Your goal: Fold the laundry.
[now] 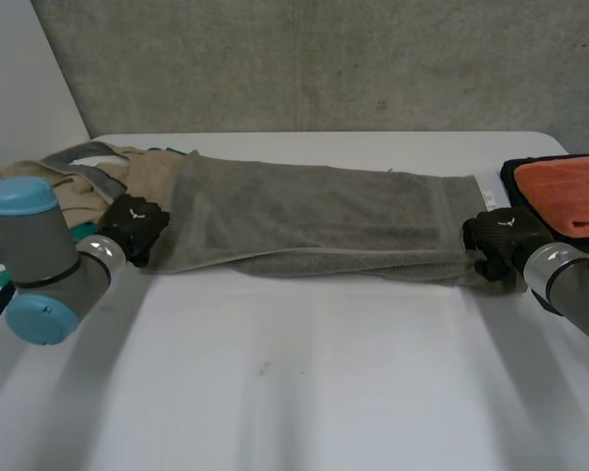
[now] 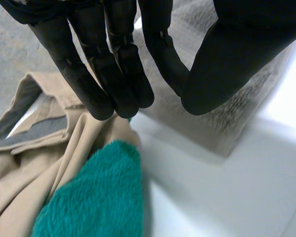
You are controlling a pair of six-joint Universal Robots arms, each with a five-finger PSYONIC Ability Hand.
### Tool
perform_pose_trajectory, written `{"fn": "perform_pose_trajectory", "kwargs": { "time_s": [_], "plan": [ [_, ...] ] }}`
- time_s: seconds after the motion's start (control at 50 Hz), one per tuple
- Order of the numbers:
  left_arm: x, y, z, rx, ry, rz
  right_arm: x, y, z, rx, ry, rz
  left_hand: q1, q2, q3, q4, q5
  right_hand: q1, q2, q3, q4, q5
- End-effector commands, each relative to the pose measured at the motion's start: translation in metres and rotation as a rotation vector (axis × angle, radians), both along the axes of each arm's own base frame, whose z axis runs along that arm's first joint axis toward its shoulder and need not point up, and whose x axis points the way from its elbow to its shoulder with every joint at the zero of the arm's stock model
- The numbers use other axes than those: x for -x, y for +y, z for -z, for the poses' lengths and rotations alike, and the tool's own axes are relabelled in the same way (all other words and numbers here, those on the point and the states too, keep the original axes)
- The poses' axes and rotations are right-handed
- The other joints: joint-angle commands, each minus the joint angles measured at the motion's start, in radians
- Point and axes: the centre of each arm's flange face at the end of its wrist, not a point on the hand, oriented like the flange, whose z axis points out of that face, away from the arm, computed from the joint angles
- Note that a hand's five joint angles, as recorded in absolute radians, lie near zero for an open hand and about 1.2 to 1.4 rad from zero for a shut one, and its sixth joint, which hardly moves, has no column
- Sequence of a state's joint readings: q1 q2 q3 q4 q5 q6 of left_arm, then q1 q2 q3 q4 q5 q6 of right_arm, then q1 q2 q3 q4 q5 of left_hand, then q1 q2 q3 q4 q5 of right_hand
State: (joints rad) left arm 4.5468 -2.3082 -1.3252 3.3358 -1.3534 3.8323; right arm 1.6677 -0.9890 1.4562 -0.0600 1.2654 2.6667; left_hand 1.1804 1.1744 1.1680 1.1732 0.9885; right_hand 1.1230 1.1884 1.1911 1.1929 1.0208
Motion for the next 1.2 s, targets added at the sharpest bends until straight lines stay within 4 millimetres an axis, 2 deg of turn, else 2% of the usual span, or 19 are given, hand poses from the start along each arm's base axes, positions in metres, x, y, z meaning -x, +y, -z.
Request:
{"fn": "perform_pose_trajectory", "kwargs": {
  "time_s": [0.02,0.12,0.14,0.18,0.32,0.44,0.66,0.94,0.98,1.0,1.04,1.1,1.16,1.2],
  "plan": [
    [0.008,0.002,-0.009,-0.005,0.073,0.077,-0.001,0.004,-0.001,-0.021,0.002,-0.006,0.216,0.222,0.228,0.223,0.233,0.273,0.208,0.205,0.203,0.201],
    [0.007,0.005,-0.014,-0.031,0.087,0.066,0.000,0.002,-0.002,-0.024,-0.001,0.002,0.216,0.222,0.228,0.223,0.233,0.273,0.208,0.205,0.203,0.201],
    [0.006,0.008,-0.015,-0.047,0.087,0.066,0.000,0.002,-0.002,-0.025,-0.002,0.001,-0.185,-0.179,-0.173,-0.178,-0.168,0.273,0.208,0.205,0.203,0.201],
    [0.006,0.011,-0.015,-0.071,0.081,0.063,0.000,0.002,-0.001,-0.029,0.000,0.000,-0.496,-0.490,-0.484,-0.489,-0.479,0.273,0.208,0.205,0.203,0.201],
    [0.014,0.024,-0.005,-0.161,0.069,0.083,-0.002,0.002,0.001,-0.037,0.000,-0.004,-0.582,-0.576,-0.570,-0.575,-0.565,0.273,0.208,0.205,0.203,0.201],
    [0.027,0.028,0.004,-0.175,0.052,0.102,-0.001,0.000,-0.002,-0.042,-0.015,0.011,-0.571,-0.565,-0.558,-0.563,-0.553,0.273,0.208,0.205,0.203,0.201],
    [0.037,0.010,0.003,-0.112,0.019,0.026,-0.001,-0.001,0.001,-0.058,-0.013,0.016,-0.412,-0.406,-0.400,-0.405,-0.395,0.273,0.208,0.205,0.203,0.201],
    [0.057,0.005,0.008,-0.122,-0.049,0.049,-0.001,0.000,-0.001,-0.060,-0.017,0.017,-0.436,-0.430,-0.423,-0.428,-0.418,0.273,0.208,0.205,0.203,0.201],
    [0.058,0.005,0.011,-0.137,-0.070,0.053,-0.001,0.001,-0.002,-0.059,-0.016,0.016,-0.368,-0.362,-0.356,-0.361,-0.351,0.273,0.208,0.205,0.203,0.201],
    [0.058,0.006,0.013,-0.145,-0.078,0.055,-0.001,0.001,-0.003,-0.058,-0.016,0.016,-0.243,-0.237,-0.231,-0.236,-0.226,0.273,0.208,0.205,0.203,0.201],
    [0.056,0.004,0.010,-0.149,-0.085,0.047,-0.001,0.002,-0.004,-0.058,-0.013,0.015,0.213,0.219,0.226,0.220,0.231,0.273,0.208,0.205,0.203,0.201],
    [0.053,0.004,0.003,-0.152,-0.090,0.032,-0.001,0.003,-0.007,-0.063,-0.013,0.015,0.216,0.222,0.228,0.223,0.233,0.273,0.208,0.205,0.203,0.201],
    [0.049,0.009,-0.021,-0.124,-0.072,0.024,0.000,0.006,-0.012,-0.068,-0.008,0.013,0.216,0.222,0.228,0.223,0.233,0.273,0.208,0.205,0.203,0.201],
    [0.045,0.023,-0.035,-0.140,-0.063,0.030,0.001,0.010,-0.020,-0.074,0.012,0.002,0.216,0.222,0.228,0.223,0.233,0.273,0.208,0.205,0.203,0.201]
  ]
}}
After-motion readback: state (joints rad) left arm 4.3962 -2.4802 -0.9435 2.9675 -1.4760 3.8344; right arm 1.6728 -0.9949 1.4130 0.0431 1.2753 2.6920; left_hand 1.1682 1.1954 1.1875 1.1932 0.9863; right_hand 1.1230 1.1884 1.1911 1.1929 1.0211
